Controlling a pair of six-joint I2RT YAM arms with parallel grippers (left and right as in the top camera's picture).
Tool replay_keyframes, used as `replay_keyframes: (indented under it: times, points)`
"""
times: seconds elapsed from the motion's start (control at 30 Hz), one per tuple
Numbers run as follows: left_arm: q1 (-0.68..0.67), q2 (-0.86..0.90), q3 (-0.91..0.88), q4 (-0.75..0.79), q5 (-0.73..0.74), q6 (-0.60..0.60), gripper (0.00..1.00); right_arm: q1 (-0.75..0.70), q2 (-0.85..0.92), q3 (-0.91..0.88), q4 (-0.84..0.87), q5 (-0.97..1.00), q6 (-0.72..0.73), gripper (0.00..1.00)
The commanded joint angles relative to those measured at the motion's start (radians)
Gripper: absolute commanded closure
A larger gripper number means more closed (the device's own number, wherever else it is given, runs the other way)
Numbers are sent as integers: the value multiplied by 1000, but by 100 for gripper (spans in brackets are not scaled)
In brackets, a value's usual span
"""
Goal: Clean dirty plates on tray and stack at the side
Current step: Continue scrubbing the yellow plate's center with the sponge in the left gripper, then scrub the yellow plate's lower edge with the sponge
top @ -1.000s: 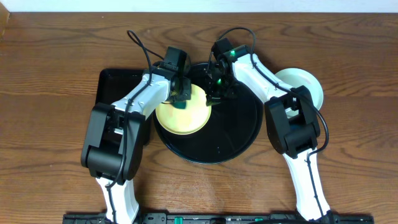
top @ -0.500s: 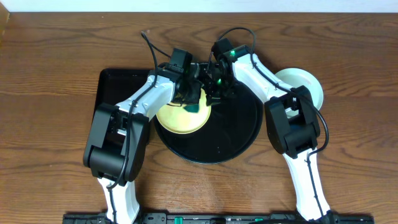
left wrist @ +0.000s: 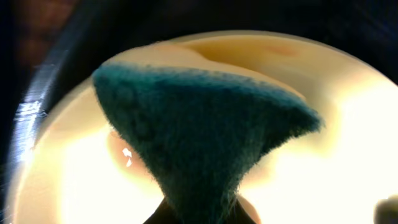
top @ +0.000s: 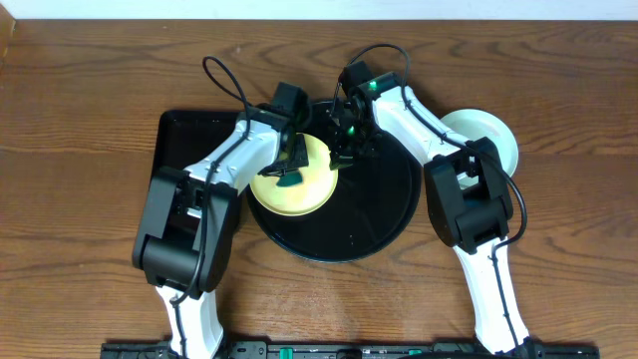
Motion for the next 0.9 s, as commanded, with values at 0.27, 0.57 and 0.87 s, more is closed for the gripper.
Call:
replay_keyframes:
  times: [0.27, 0.57, 0.87]
  points:
    - [7, 8, -12, 57, 475, 350, 92, 10, 74, -20, 9, 66, -9, 99]
    - [7, 8, -12, 152, -179, 50, 92, 10, 74, -20, 9, 66, -9, 99]
    - [5, 8, -12, -23, -213, -68, 92, 10, 74, -20, 10, 66, -9, 99]
